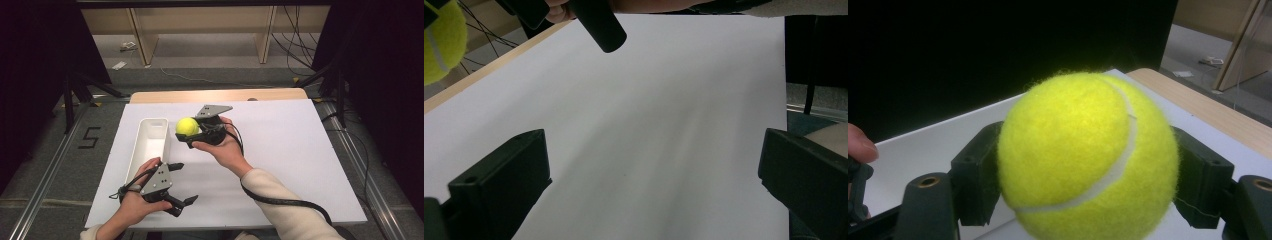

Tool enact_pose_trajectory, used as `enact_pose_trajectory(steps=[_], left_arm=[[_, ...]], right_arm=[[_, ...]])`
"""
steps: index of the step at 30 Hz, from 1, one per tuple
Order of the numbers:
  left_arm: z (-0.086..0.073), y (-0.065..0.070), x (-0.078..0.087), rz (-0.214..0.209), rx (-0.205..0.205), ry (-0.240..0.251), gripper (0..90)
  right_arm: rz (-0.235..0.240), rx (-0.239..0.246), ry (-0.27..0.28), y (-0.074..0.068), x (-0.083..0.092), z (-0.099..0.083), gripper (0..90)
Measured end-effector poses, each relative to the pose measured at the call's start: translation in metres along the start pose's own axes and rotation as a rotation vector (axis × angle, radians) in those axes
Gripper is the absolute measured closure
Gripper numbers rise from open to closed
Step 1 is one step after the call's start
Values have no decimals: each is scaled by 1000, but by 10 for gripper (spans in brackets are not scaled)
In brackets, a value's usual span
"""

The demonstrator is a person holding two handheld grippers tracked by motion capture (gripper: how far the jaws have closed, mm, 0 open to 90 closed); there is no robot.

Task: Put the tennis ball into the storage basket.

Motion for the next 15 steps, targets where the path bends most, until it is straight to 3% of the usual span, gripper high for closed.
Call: enact_pose_trajectory(steps=[15], left_arm=[[0,0,0,1,-2,0,0]], right_arm=[[11,9,0,-5,-5,4,266]])
Point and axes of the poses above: each handheld gripper's, and its own axes: x roughly backward along the jaws, z roughly out of its top, y roughly to its right, the point moved 8 cm from there along -x, roughly forward along the jaws, and after that the axes turned 6 degrees about -z, right-handed, at the moved point
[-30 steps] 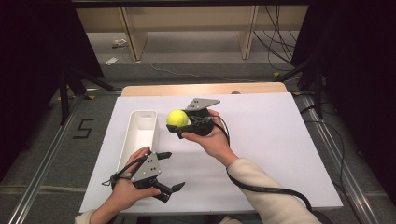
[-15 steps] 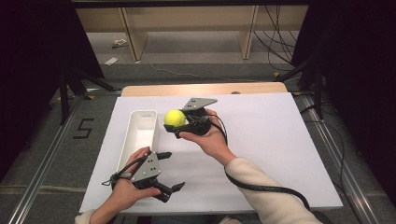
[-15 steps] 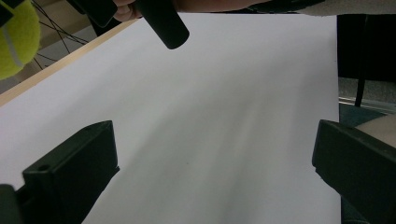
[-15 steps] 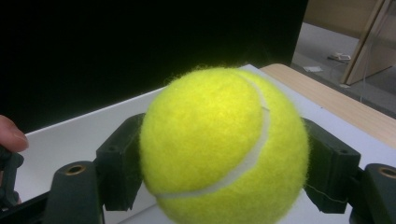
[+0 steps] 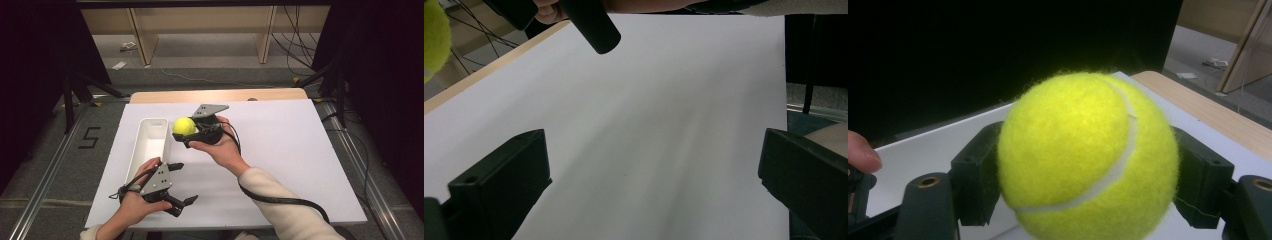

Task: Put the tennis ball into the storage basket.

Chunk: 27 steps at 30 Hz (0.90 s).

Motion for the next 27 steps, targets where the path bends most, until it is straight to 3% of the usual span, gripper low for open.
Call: enact_pose_trajectory(steps=[27], left_arm=[[0,0,0,0,-1,0,0]], right_arm=[[13,12,-8,-6,-8,1,265]])
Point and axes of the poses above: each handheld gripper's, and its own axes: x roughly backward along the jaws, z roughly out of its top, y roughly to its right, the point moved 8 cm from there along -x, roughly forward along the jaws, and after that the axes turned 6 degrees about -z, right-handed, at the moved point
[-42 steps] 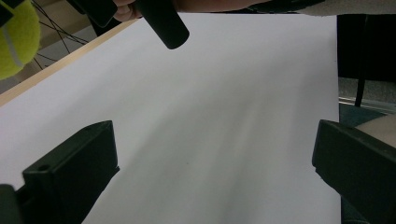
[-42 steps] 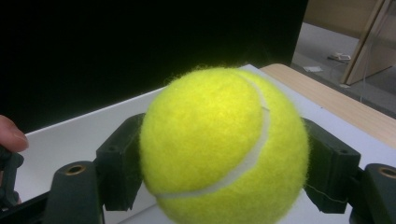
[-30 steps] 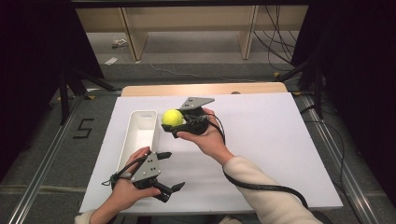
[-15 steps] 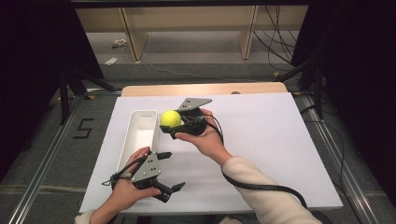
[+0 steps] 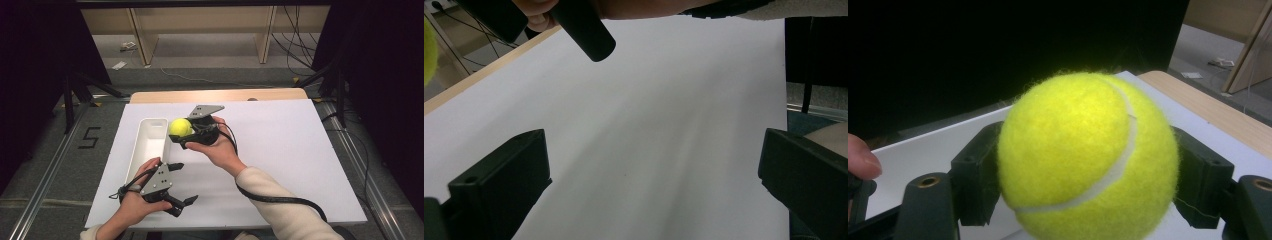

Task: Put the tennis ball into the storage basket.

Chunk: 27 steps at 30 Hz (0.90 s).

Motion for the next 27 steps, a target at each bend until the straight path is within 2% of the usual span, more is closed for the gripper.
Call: enact_pose_trajectory(steps=[27], left_arm=[[0,0,0,-2,3,0,0]], right_arm=[[11,6,-2,-5,-5,3,266]])
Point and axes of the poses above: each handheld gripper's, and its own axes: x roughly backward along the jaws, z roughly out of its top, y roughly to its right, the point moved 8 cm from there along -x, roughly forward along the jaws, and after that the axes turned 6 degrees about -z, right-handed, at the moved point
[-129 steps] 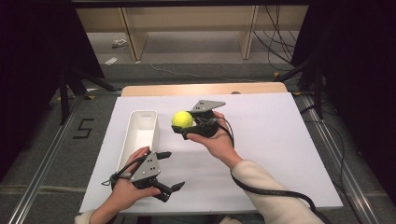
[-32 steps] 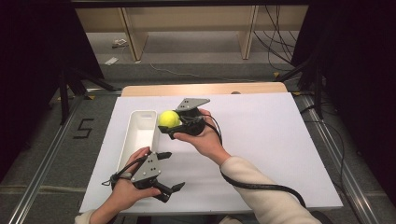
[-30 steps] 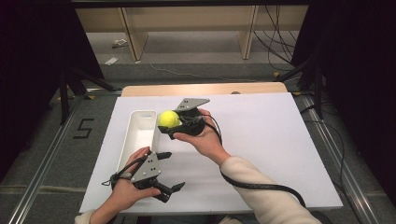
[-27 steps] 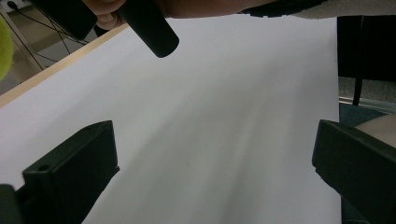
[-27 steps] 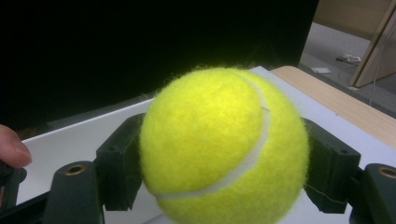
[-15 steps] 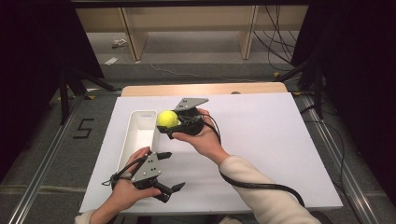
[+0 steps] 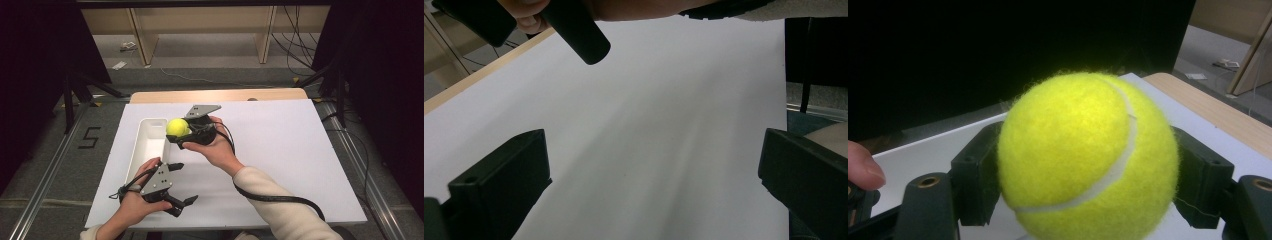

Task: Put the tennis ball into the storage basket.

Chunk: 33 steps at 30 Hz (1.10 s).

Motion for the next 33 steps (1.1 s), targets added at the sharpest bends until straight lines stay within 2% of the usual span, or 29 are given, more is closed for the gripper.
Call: enact_pose_trajectory(steps=[33], left_arm=[[0,0,0,-3,-3,-1,0]], right_arm=[[16,4,-12,-6,-10,2,265]])
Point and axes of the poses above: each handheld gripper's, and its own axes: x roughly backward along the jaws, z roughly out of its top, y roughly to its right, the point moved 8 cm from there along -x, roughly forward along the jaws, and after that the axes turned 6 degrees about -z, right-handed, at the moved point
